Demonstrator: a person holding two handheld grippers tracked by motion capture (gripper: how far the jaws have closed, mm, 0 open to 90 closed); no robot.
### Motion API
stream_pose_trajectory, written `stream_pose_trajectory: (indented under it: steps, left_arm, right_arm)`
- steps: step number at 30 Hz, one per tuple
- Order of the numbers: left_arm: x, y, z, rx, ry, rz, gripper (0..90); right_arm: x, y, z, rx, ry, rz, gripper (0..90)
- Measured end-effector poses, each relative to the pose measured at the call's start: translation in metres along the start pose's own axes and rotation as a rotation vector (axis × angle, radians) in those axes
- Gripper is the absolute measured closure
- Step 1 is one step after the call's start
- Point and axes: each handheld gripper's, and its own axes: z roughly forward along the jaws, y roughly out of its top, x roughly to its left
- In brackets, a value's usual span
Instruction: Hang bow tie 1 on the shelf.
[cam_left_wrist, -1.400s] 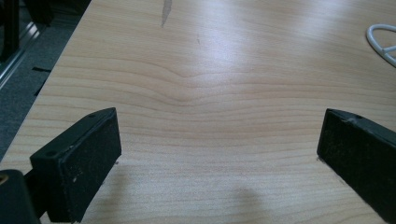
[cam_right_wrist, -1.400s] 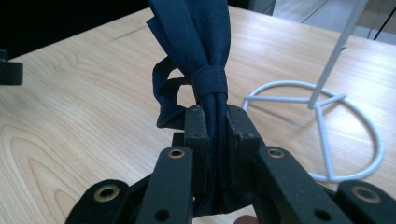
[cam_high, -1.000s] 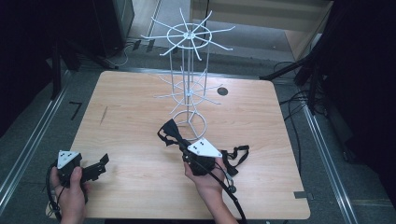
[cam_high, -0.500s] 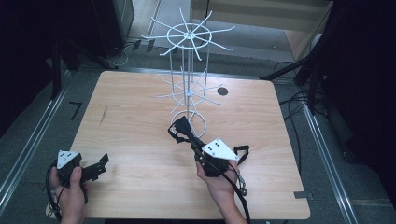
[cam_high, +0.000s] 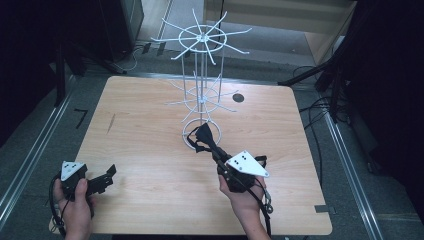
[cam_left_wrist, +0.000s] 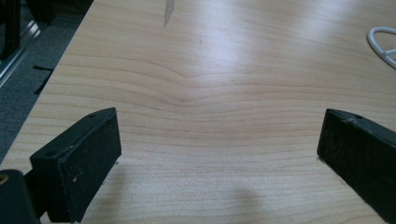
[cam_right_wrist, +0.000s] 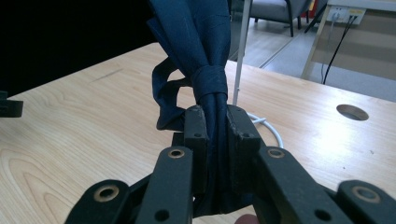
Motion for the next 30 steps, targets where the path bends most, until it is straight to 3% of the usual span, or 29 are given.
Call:
stream_pose_trajectory:
  steps: [16,30]
  left_arm:
    - [0.0,0.0,0.0,-0.005,0.001,-0.003,0.0]
    - [0.0,0.0,0.0,-0.004,0.0,-0.003,0.0]
  right_arm:
    - [0.006,0.009,-0.008,-0.034,0.019,-0.01,81.4]
    - [0.01,0.024,-0.018,-0.098,0.04,-0.029,81.3]
